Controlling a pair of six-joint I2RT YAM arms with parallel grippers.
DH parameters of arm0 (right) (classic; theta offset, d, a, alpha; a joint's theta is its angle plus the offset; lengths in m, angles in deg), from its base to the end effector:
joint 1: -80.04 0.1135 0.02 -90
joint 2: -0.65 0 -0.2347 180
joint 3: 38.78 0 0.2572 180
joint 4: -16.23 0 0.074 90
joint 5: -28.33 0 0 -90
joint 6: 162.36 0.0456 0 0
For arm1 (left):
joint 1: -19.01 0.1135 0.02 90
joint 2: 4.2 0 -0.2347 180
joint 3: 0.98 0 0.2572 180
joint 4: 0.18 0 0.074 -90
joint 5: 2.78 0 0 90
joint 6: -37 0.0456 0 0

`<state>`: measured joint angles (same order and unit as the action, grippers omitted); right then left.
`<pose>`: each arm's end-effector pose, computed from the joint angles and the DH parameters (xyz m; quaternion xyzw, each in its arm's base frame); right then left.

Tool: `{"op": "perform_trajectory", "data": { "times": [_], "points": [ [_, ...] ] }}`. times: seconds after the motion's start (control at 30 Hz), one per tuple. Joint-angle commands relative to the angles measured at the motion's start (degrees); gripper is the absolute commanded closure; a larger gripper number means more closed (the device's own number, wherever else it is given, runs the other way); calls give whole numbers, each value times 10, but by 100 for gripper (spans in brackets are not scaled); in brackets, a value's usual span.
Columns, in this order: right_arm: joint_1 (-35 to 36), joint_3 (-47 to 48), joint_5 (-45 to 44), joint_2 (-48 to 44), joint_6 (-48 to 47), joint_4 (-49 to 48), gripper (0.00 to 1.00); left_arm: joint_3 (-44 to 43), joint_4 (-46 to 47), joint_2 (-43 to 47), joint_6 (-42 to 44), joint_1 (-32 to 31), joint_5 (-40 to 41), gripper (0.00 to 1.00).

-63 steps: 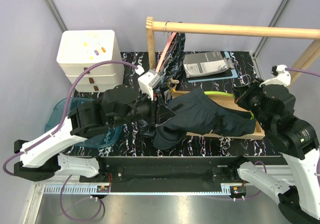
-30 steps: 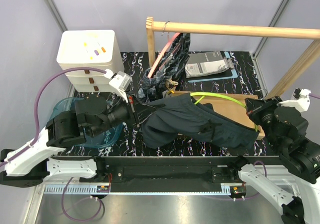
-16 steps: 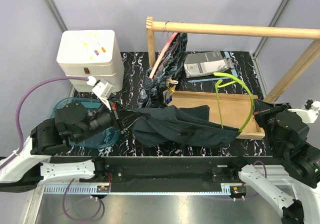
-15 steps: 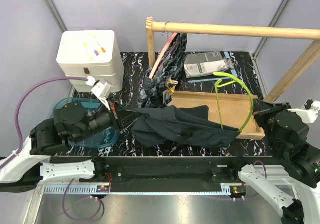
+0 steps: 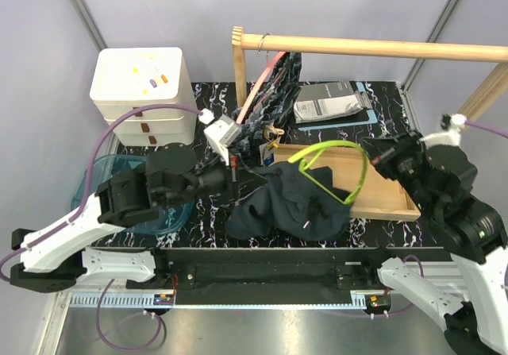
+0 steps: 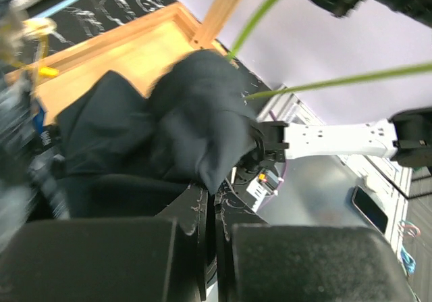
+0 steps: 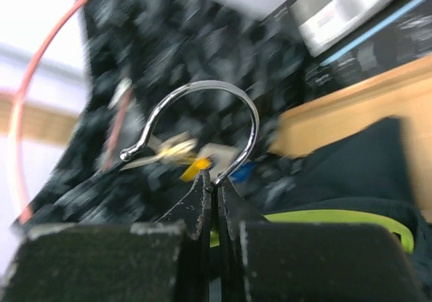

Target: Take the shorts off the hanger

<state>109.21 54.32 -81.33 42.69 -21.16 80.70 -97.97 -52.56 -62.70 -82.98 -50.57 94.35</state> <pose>0.1132 0.0456 0.4436 0.2516 0.7388 0.2916 0.5529 0.0801 -0.1990 0.4451 0.2301 0.7524 -0.4382 0.4347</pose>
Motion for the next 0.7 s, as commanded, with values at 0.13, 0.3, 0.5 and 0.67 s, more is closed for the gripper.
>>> {"op": "perform_trajectory", "data": {
  "times": [0.13,0.3,0.5,0.67],
  "points": [
    [-3,156,264,91,56,-143,100,-77,79,-36,35,2,-74,100],
    [-3,262,235,131,9,-86,100,-100,100,-36,65,3,-182,100],
    [-3,338,198,171,-55,-34,100,-148,39,18,105,3,-174,100],
    [-3,360,214,204,-79,-33,100,-191,-19,74,113,2,-118,100]
  ]
}}
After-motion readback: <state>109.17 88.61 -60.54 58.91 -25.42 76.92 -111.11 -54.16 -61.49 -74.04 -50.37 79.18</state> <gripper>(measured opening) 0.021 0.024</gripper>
